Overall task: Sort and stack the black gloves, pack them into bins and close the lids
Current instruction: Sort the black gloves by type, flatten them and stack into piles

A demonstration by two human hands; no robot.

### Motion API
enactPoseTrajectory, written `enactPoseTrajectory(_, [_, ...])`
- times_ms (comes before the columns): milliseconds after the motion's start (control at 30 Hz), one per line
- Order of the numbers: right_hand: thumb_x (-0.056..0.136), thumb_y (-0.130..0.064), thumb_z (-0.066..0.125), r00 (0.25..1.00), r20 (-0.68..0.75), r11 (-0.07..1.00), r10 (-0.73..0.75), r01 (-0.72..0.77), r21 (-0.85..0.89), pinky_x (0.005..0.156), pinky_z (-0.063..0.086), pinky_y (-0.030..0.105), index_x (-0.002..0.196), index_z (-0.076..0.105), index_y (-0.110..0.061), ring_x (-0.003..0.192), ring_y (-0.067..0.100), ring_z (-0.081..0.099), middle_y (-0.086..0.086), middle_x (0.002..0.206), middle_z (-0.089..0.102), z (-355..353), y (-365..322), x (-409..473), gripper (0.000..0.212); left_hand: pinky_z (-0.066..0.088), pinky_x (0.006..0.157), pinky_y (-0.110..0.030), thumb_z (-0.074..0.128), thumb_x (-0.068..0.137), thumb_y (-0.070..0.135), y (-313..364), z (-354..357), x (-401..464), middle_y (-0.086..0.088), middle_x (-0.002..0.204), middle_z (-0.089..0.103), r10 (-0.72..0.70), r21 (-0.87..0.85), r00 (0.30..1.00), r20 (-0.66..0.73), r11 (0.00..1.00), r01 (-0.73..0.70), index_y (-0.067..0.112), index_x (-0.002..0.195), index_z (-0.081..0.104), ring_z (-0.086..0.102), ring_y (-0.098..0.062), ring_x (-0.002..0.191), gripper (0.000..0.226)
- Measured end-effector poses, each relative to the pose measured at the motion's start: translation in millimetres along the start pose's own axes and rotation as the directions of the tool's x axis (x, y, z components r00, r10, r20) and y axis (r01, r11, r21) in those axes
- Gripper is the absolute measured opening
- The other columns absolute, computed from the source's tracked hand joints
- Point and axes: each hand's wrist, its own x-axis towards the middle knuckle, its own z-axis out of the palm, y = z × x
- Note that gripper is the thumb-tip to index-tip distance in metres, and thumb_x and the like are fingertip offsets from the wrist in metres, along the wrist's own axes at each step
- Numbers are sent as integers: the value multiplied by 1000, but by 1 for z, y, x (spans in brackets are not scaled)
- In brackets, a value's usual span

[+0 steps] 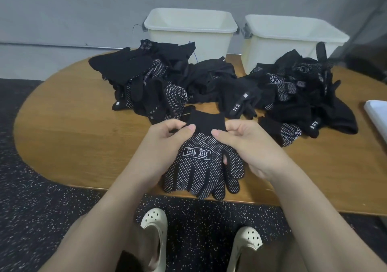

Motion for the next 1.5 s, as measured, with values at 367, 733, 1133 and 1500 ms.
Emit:
enactPoseTrajectory(367, [95,-28,72,962,-117,825,-247,145,-546,56,29,30,67,31,-12,58,10,30,4,61,31,-7,10,26,52,61,81,-34,72,95,29,-11,-7,15,11,78,77,125,474,990,-71,877,-77,25,90,74,73,-2,76,7])
enactPoseTrajectory(733, [83,-38,84,942,-223,763,-249,49,-644,86,55,36,88,68,-28,87,13,61,-8,86,68,-9,25,43,20,51,71,-23,78,90,32,-15,-18,17,13,65,71,152,644,984,-90,763,-59,29,95,70,65,0,65,11])
enactPoseTrajectory(1133, [97,-11,67,908,-147,671,-391,173,-721,77,46,9,95,76,-22,81,-6,65,-19,86,71,-37,26,24,14,-6,125,-25,31,107,55,-31,16,13,7,172,7,353,779,813,464,275,-564,27,162,26,1,-9,158,63])
enactPoseTrajectory(1500, [83,-25,84,922,-36,557,-386,202,-806,91,41,8,118,75,-23,102,-4,60,-20,109,65,-57,35,8,36,-13,127,-36,20,97,76,-41,25,22,9,170,-17,179,834,858,482,207,-512,31,165,-3,-21,-7,155,85])
